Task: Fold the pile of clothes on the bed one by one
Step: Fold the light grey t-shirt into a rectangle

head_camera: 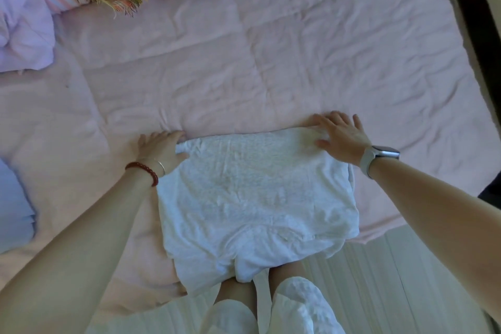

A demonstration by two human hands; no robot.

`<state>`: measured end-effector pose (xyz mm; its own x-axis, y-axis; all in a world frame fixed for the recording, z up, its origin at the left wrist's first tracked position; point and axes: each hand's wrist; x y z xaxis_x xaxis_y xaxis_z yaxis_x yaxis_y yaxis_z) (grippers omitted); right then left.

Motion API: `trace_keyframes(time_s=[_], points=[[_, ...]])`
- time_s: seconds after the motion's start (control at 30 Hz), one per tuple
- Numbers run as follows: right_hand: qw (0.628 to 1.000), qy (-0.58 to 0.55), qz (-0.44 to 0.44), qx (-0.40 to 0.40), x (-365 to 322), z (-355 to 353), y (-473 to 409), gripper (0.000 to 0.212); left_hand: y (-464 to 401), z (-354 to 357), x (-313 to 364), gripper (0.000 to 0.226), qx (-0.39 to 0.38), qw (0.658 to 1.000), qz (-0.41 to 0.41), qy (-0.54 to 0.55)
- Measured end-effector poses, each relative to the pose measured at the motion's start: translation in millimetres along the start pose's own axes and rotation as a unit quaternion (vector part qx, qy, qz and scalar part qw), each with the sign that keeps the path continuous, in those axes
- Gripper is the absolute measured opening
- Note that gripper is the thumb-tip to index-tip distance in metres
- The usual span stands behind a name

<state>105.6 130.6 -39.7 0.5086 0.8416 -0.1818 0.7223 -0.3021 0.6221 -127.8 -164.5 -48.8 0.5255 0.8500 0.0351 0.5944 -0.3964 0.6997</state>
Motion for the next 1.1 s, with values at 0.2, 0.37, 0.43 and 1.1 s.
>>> trace_keyframes(time_s=[0.2, 0.37, 0.43, 1.1], points=[[0.998, -0.052, 0.010, -0.040, -6, -19, 1, 0.027, 5, -15, -12, 0.020, -0.045, 0.998, 0.021, 0.044], [0.999, -0.020, 0.004, 0.046, -5, -54, 15, 0.026, 28, -46, -10, 0.025, 0.022, 0.994, 0.016, 0.109], [0.995, -0.025, 0.011, 0.095, -8, -79, 11, 0.026, 30, -74, -7, 0.021, 0.088, 0.990, 0.032, 0.110], [0.922, 0.078, -0.152, 0.347, 0, -10, 48, 0.021, 56, -24, -20, 0.039, 0.303, 0.939, 0.161, -0.033]])
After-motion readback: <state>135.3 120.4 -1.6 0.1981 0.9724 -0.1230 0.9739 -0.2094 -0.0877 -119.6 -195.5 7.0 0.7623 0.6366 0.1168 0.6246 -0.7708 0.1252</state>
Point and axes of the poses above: each hand's wrist, its own y-axis away from the middle knuckle, its own z-axis out of the palm, x = y × z, and after that the axes turned 5 degrees about -z, right-handed
